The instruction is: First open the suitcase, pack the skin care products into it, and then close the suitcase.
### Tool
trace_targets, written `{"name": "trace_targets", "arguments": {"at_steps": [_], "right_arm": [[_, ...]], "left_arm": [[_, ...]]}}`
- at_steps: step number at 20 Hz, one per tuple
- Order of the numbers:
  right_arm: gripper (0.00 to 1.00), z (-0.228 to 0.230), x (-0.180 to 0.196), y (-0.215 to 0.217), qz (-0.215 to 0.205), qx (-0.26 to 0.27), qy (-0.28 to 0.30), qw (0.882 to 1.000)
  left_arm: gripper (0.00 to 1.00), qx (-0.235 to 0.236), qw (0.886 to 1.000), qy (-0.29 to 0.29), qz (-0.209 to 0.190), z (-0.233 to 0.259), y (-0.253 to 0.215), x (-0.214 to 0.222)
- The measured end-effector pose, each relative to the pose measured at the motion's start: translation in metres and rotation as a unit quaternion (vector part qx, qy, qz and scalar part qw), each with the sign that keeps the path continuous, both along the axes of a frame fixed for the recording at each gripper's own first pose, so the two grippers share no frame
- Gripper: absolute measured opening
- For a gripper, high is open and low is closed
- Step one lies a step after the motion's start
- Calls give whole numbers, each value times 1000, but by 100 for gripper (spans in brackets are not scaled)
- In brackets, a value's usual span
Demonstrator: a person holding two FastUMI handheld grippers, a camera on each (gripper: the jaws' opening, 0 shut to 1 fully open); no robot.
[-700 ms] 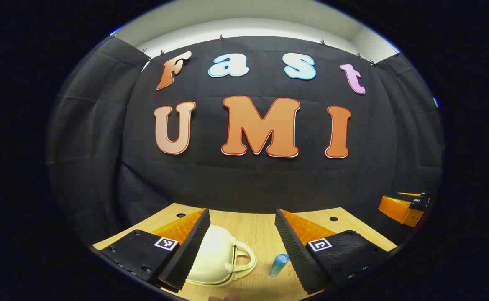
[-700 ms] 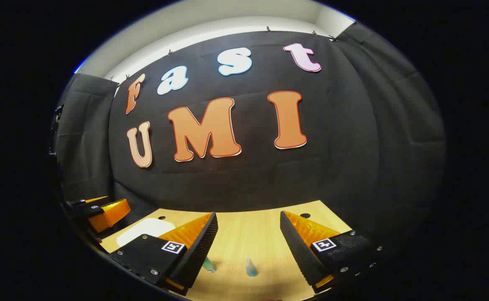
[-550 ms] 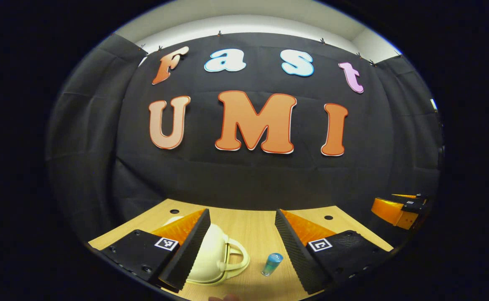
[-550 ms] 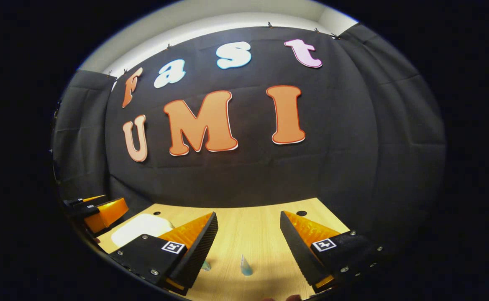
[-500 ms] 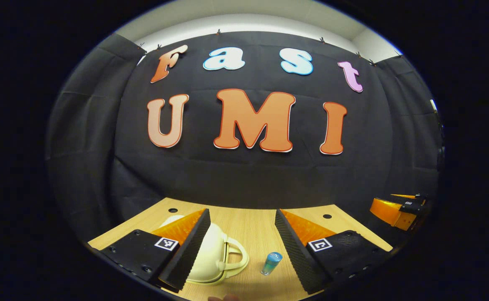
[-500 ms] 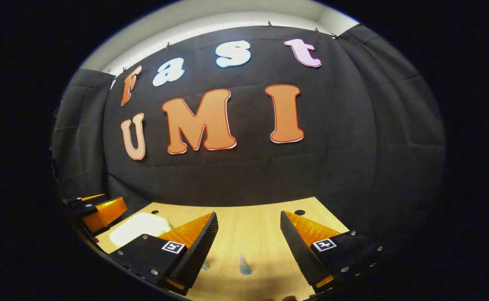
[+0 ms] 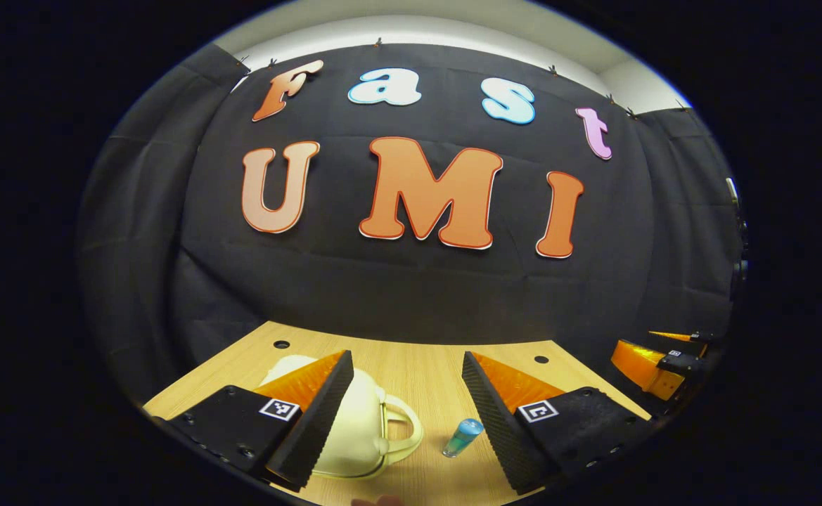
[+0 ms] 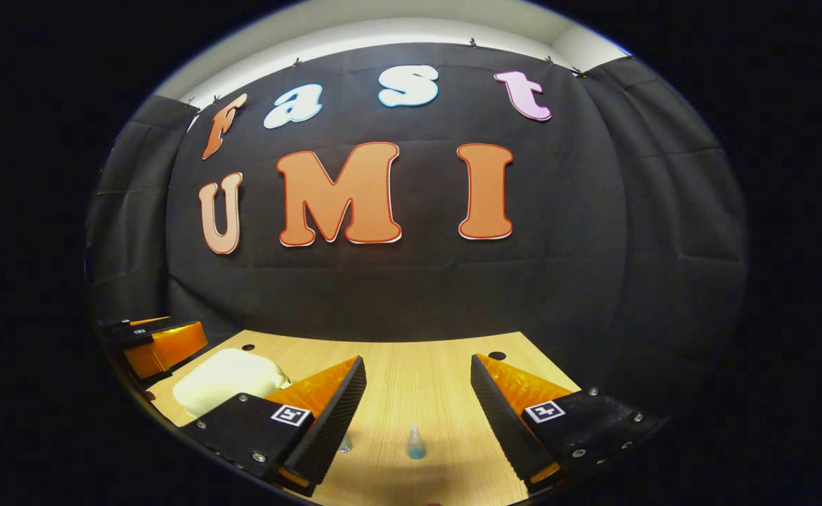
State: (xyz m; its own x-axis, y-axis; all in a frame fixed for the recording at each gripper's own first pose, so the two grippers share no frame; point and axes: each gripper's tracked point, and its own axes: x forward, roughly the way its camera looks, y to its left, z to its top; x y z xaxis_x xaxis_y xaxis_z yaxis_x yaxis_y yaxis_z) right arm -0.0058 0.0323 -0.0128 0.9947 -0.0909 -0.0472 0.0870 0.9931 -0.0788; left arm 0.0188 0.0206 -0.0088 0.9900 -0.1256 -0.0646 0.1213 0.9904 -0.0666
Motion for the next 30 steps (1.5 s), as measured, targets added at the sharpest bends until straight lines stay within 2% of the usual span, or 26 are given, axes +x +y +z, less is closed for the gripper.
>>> {"name": "trace_targets", "arguments": {"at_steps": [3, 6, 11, 13, 17, 20, 25, 30], "right_arm": [[95, 7, -2, -1, -5, -36, -9, 999], [95, 13, -4, 3, 5, -38, -16, 999], [95, 6, -1, 0, 4, -51, -15, 999], [95, 4, 2, -1, 1, -51, -12, 999], [95, -3, 7, -9, -8, -40, -4, 999], [95, -13, 7, -16, -17, -37, 10, 999], [95, -28, 4, -37, -37, -29, 28, 998], [95, -52, -4, -66, -64, -19, 61, 996]], "left_arm": [[97, -4, 1000, -21, 8, 10, 8, 3], [97, -13, 1000, -18, 9, 7, 7, 0], [97, 19, 1000, -20, 5, 11, 4, 10], [97, 44, 999, -19, 1, 6, -2, 13], [97, 128, 992, -13, -5, -20, -7, 13], [98, 187, 982, 11, -15, -54, -8, 13], [98, 273, 960, 58, -33, -110, -7, 6], [98, 396, 914, 78, -35, -156, -9, 3]]}}
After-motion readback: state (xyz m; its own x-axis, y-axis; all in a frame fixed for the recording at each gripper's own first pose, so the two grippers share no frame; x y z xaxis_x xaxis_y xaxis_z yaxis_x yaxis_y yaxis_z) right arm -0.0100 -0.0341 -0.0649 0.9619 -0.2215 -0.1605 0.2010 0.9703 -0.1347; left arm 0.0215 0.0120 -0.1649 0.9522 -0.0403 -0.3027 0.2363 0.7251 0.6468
